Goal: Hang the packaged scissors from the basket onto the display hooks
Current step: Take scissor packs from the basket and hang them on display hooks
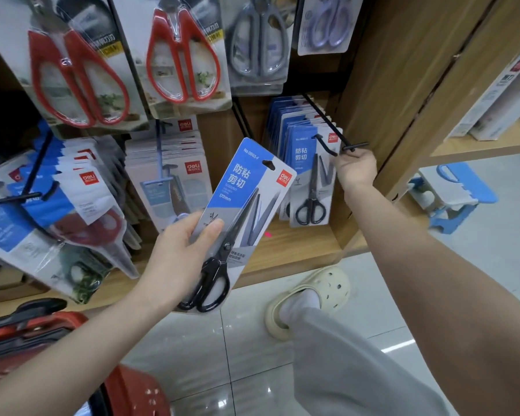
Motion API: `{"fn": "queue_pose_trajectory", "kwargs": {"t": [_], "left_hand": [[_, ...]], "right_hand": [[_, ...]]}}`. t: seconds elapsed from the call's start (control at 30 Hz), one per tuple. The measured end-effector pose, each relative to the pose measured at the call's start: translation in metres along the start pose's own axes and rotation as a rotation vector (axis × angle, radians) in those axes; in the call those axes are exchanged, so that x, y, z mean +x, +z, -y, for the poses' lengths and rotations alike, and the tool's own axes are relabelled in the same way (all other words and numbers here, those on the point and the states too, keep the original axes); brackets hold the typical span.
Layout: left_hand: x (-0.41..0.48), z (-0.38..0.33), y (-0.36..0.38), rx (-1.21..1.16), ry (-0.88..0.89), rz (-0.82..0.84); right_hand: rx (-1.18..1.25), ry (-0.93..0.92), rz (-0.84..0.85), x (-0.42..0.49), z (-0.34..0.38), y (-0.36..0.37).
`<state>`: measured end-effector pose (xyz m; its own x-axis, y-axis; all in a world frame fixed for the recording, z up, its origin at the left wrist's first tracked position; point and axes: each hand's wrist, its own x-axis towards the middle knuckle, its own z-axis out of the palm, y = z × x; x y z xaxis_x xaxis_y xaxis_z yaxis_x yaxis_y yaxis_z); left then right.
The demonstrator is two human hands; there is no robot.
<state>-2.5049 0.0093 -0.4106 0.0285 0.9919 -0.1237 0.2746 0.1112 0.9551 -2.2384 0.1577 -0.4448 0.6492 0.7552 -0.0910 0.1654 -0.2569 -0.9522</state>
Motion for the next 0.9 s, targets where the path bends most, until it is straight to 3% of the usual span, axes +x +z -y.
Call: {"fn": "queue_pose_trajectory", "kwargs": {"t": [0.13,0.27,0.4,0.53,0.73,0.9], "left_hand": [[-0.004,0.0,0.001,-0.084,-0.027,0.039],[-0.008,0.003,-0.001,-0.118,-0.068,0.053],[-0.019,0.003,0.0,-0.156,-0.101,0.06],[-0.029,-0.004,0.0,-0.088,-0.008,0.053],[-0.024,-0.025,0.001,0.446,0.267,-0.027],[-0.003,-0.059,0.008,0.864,0.575,0.053]], "right_hand": [[-0.133,-0.104,0.12,-0.063,0.0,-0.007],[0.065,-0.024,0.568,-0.137,0.014,-0.021],[0.076,0.032,0.746,-0.171,0.028,-0.03],[0.19,0.031,0.693,-0.183,0.036,-0.038],[0.325,-0.021,0.452,-0.167,0.033,-0.058],[0.14,-0.125,0.239,-0.131,0.015,-0.069]]}}
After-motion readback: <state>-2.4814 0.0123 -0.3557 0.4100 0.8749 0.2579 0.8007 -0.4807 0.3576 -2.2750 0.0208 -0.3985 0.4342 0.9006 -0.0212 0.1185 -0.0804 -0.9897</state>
